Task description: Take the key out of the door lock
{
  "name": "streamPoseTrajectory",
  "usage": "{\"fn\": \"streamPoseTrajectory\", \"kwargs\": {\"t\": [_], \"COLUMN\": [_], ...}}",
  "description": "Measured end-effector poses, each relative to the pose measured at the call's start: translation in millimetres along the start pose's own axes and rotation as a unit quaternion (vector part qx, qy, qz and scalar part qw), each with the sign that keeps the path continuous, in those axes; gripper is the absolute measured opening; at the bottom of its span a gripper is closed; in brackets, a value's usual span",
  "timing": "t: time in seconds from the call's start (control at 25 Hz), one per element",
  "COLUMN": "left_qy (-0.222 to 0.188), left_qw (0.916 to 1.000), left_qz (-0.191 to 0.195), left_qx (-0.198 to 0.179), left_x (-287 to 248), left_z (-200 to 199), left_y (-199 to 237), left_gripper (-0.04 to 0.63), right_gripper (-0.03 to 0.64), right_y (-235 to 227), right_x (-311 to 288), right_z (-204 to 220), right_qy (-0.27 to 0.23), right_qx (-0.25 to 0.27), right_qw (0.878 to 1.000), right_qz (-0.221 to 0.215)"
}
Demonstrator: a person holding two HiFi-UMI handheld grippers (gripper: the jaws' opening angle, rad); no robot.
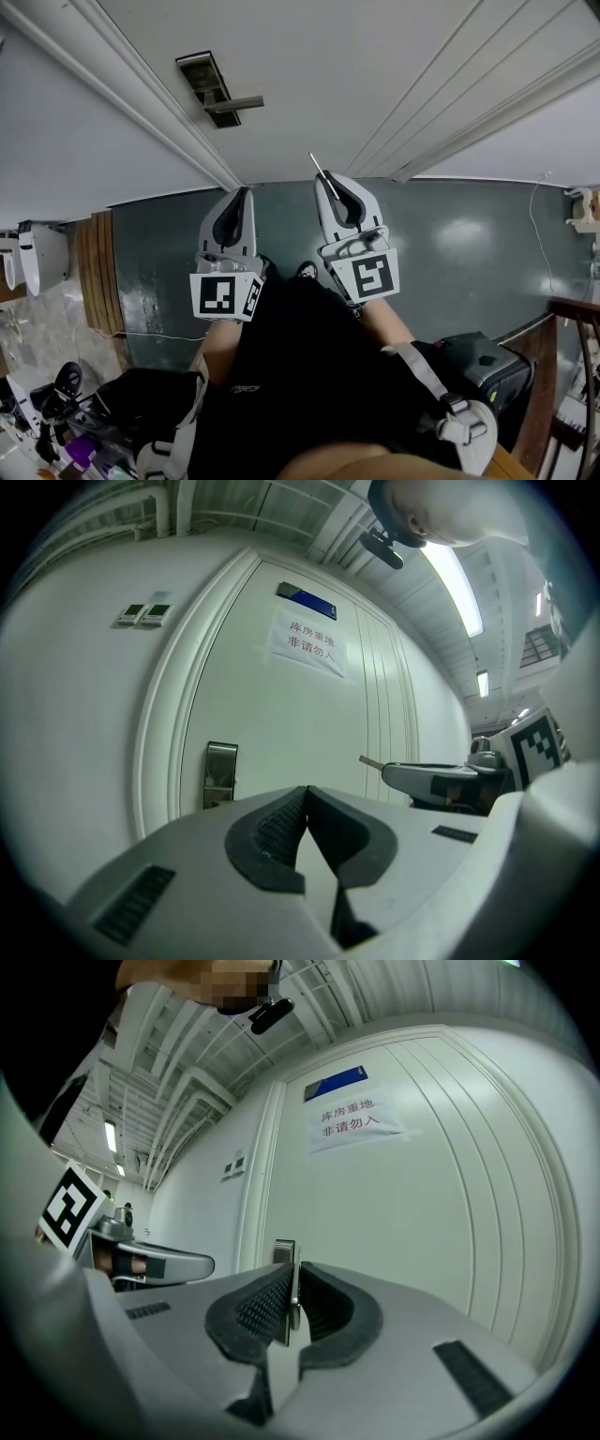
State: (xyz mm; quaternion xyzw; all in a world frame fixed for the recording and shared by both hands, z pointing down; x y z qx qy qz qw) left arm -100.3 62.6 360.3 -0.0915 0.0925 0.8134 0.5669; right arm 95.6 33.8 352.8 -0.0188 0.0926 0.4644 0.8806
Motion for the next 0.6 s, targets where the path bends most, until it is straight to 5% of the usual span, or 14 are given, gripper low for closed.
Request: {"fn": "streamPoseTrajectory", "kwargs": {"t": [0.6], "left_qy": [0.007], "left_qw": [0.9999], "left_qz": [-0.009], "left_qx": [0.006], "left_x": [2.6], "left_z": [-4.7], "left_y": [7.4], "left_gripper": [0.023], "right_gripper": [0.029], "right_y": [2.9], "right_x": [-6.0], "right_z": [-6.9], "right_qy": [0.002], "right_qx": [-0.004], "right_qw": [1.0], "right_qz": [-0.006]}}
Point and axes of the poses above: the fingertips, and each gripper's own axes: x backward along the fingers, y to its left, z out of its underside, the point moved 9 cm from there along x, backward along the fingers, and after that the axes turned 15 degrees about y, right-handed, at the moved point
